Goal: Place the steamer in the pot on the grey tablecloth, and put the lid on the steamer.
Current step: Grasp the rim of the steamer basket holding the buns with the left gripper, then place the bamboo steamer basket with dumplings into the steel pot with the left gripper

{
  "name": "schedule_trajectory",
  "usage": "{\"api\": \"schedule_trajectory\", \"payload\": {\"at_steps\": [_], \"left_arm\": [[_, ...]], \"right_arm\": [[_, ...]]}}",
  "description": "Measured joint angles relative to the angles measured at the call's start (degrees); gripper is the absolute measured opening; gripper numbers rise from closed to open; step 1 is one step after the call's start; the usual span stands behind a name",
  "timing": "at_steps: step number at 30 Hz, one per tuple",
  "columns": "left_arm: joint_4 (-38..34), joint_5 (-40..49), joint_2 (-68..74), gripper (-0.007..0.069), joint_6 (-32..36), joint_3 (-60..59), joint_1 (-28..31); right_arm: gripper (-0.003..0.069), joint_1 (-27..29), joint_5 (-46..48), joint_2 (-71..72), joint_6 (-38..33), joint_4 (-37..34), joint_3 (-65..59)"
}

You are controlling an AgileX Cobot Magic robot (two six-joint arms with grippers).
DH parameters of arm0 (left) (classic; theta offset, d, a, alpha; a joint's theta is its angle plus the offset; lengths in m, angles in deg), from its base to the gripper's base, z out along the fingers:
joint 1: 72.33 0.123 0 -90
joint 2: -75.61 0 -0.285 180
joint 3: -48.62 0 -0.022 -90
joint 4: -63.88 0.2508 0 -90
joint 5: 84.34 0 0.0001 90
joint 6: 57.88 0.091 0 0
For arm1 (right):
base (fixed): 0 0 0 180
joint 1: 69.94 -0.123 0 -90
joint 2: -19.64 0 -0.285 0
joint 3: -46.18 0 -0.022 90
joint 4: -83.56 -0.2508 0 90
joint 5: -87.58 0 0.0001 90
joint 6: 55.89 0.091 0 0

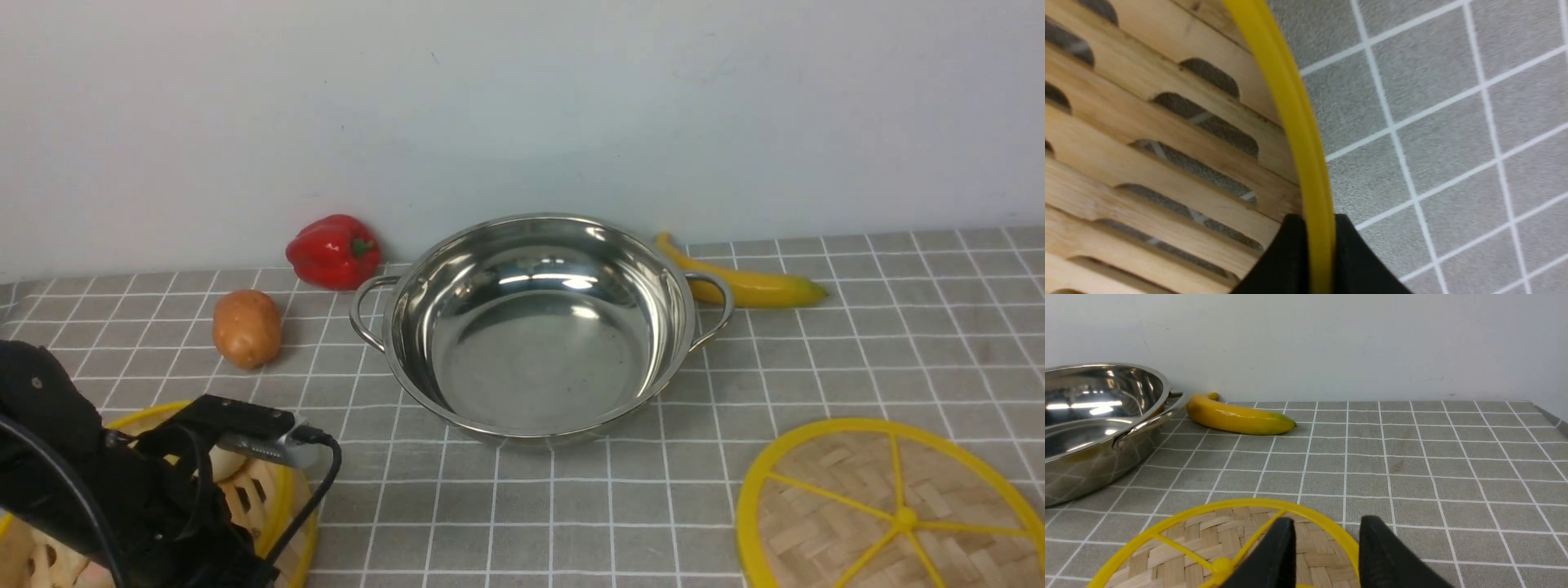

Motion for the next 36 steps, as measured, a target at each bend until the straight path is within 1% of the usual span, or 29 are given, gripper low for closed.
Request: {"api": "schedule_trajectory", "payload": {"at_steps": [1, 2, 4, 5, 6, 7, 9, 11, 15, 17, 19, 20, 21, 23, 27, 28, 30, 36], "left_arm": [[0.14, 0.24, -0.16, 0.0038, -0.23, 0.23, 0.0], [0.26, 3.67, -1.99, 0.0032, -1.71, 3.11, 0.0], [0.04, 7.47, -3.44, 0.0032, -3.47, 5.93, 0.0], [-0.02, 8.01, -3.73, 0.0032, -3.47, 6.25, 0.0], [-0.39, 10.6, -4.29, 0.0033, -4.28, 7.88, 0.0], [-0.69, 15.16, -5.21, 0.0033, -5.45, 10.67, 0.0], [-0.61, 17.12, -5.58, 0.0033, -5.9, 12.53, -0.25], [0.96, 19.0, -5.89, 0.0033, -7.53, 17.16, -1.57], [7.5, 19.05, -5.88, 0.0033, -11.95, 24.48, -7.47], [9.05, 19.1, -5.88, 0.0033, -13.0, 26.04, -9.83], [10.27, 19.16, -5.81, 0.0033, -13.95, 29.54, -14.47], [10.27, 19.33, -5.55, 0.0033, -14.07, 31.71, -17.06], [10.27, 19.43, -5.38, 0.0033, -14.07, 32.01, -17.42], [9.96, 19.84, -3.96, 0.0033, -14.2, 36.04, -21.38], [9.87, 20.42, 0.36, 0.0033, -13.98, 41.71, -25.39], [10.15, 20.47, 3.15, 0.0033, -13.27, 44.79, -27.01], [10.53, 20.47, 5.83, 0.0033, -12.05, 46.77, -27.91], [14.13, 20.47, 17.61, 0.0033, -4.78, 56.07, -30.68]], "right_arm": [[0.0242, 0.0, 0.0, 0.0, 0.0, 0.0, 0.0], [0.0242, 0.0, 0.0, 0.0, 0.0, 0.0, 0.0], [0.0242, 0.0, 0.0, 0.0, 0.0, 0.0, 0.0], [0.0242, 0.0, 0.0, 0.0, 0.0, 0.0, 0.0], [0.0242, 0.0, 0.0, 0.0, 0.0, 0.0, 0.0], [0.0242, 0.0, 0.0, 0.0, 0.0, 0.0, 0.0], [0.0242, 0.0, 0.0, 0.0, 0.0, 0.0, 0.0], [0.0242, 0.0, 0.0, 0.0, 0.0, 0.0, 0.0], [0.0242, 0.0, 0.0, 0.0, 0.0, 0.0, 0.0], [0.0242, 0.0, 0.0, 0.0, 0.0, 0.0, 0.0], [0.0242, 0.0, 0.0, 0.0, 0.0, 0.0, 0.0], [0.0242, 0.0, 0.0, 0.0, 0.0, 0.0, 0.0], [0.0242, 0.0, 0.0, 0.0, 0.0, 0.0, 0.0], [0.0242, 0.0, 0.0, 0.0, 0.0, 0.0, 0.0], [0.0242, 0.0, 0.0, 0.0, 0.0, 0.0, 0.0], [0.0242, 0.0, 0.0, 0.0, 0.0, 0.0, 0.0], [0.0242, 0.0, 0.0, 0.0, 0.0, 0.0, 0.0], [0.0242, 0.0, 0.0, 0.0, 0.0, 0.0, 0.0]]}}
